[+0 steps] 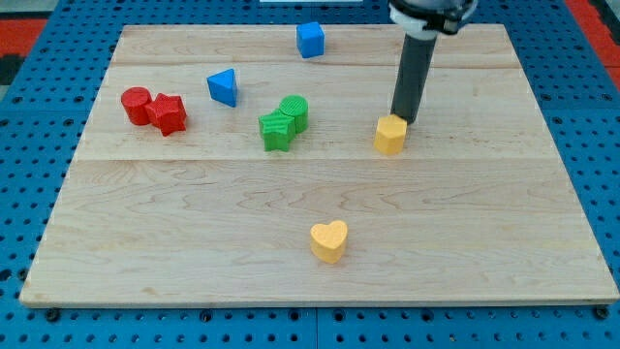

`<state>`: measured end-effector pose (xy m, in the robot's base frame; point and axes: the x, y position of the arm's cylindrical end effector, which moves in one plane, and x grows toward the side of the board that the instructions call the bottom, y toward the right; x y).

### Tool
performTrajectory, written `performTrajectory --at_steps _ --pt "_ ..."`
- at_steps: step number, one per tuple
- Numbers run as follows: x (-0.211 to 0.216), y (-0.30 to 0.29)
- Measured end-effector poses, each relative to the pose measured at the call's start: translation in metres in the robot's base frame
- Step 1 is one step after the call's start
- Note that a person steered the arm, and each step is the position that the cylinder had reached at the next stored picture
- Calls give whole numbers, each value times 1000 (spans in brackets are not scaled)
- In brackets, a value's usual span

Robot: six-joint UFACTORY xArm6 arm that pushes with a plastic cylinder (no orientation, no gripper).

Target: Move the yellow hexagon into the yellow heart

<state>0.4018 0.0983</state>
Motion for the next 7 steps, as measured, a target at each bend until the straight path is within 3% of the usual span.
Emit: performTrajectory --at_steps 1,2,3,4,6,7 --pt "42 -63" --pt "84 -85" --pt "49 -40" --pt "68 -21" --pt "117 -52" --pt "122 -8"
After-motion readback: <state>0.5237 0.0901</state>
